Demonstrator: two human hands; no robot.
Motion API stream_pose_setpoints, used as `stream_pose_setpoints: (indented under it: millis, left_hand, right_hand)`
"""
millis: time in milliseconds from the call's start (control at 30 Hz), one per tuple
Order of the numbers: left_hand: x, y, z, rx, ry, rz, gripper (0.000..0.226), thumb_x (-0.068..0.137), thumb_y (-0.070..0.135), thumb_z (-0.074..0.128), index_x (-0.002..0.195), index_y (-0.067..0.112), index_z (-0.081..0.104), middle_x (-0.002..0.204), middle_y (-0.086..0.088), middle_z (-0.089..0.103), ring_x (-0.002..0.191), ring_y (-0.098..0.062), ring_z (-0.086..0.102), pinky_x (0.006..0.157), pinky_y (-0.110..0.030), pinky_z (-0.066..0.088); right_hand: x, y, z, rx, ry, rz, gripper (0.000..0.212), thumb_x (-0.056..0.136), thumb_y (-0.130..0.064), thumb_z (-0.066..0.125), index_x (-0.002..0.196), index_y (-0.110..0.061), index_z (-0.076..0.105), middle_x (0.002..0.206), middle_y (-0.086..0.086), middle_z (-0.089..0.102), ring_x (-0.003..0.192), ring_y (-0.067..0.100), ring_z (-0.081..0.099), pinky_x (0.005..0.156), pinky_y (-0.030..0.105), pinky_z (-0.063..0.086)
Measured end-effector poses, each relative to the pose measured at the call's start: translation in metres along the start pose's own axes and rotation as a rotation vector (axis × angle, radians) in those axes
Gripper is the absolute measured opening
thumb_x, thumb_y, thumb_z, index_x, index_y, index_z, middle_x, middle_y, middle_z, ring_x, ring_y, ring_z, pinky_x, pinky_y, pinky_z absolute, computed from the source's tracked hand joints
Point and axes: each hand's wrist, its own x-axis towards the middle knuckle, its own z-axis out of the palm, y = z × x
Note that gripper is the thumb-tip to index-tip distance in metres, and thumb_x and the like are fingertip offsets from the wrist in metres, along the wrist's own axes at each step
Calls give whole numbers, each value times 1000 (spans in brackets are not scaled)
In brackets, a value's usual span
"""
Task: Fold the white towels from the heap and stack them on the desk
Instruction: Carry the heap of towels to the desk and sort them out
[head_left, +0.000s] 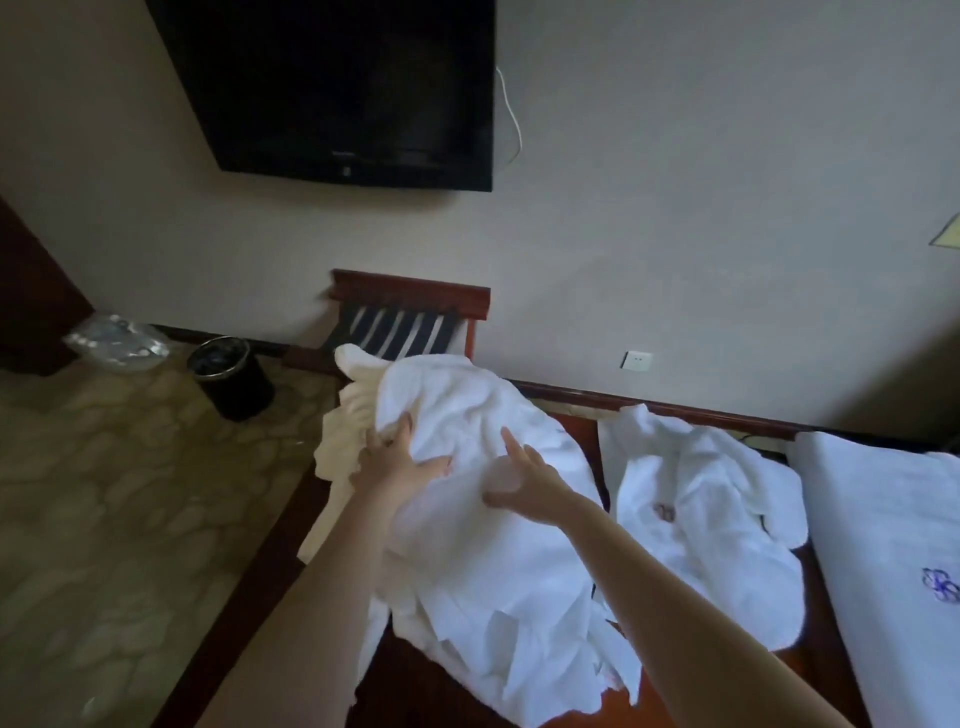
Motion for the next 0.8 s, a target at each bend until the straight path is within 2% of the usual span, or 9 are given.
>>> stream_pose_setpoints:
  millis: [33,133,200,300,400,500,600,700,800]
  left_hand:
    - [4,1,1,26,39,4,95,65,79,56,142,40,18,152,-11,25,134,-35,35,102,-55,39]
    - [13,9,7,113,48,117,91,79,69,50,150,30,8,159,-9,-13,146,-33,-11,113,-60,9]
    - [10,20,16,137,181,227,80,84,52,51,148,18,18,159,-7,-17,145,-27,-19,113,-58,0]
    - [-16,52,24,27,325,521,59,76,24,68,130,6,52,157,-17,16,146,-37,8,109,-64,15]
    - [-32,85,34,-118,409,773,45,66,12,78,107,-1,67,139,-25,47,131,-48,40,101,-62,36]
    - [-50,128,47,-281,252,866,41,76,13,72,114,0,63,138,-20,47,126,-38,46,100,-42,40]
    - [-63,175,70,-389,-9,824,44,87,17,63,127,3,53,139,-11,41,128,-28,38,102,-30,33]
    - [-72,212,101,-395,-200,681,54,90,27,59,137,6,42,140,-11,38,130,-26,35,108,-32,31]
    - [-78,232,136,-377,-373,492,65,89,35,60,141,5,36,141,-13,37,131,-29,38,105,-36,38]
  right_hand:
    - [3,0,-2,3,4,9,102,79,-47,71,152,-42,0,157,7,19,141,35,22,111,47,31]
    - [11,-2,-10,-22,29,8,95,79,-44,72,152,-40,10,150,7,30,137,34,26,111,46,28]
    - [10,-2,-14,112,36,-62,79,87,-29,68,152,-26,22,142,7,40,131,22,38,109,38,34]
    - [2,8,-24,525,138,-42,42,94,-11,59,135,-11,50,124,10,53,102,10,57,88,19,44]
    - [-11,36,-44,370,336,67,35,94,-30,58,128,-20,55,123,5,58,110,19,56,90,26,43]
    - [-36,76,-71,245,481,146,43,94,-27,57,135,-15,49,129,8,57,119,27,53,95,34,43]
    - [-63,123,-97,56,662,242,48,90,-24,59,136,-16,48,133,11,53,120,35,47,95,45,43]
    - [-83,165,-122,25,748,393,55,88,-29,61,139,-19,45,142,10,43,128,34,35,98,44,38]
    - [-91,201,-138,70,673,465,69,86,-39,64,146,-22,36,149,9,35,133,34,34,104,44,34]
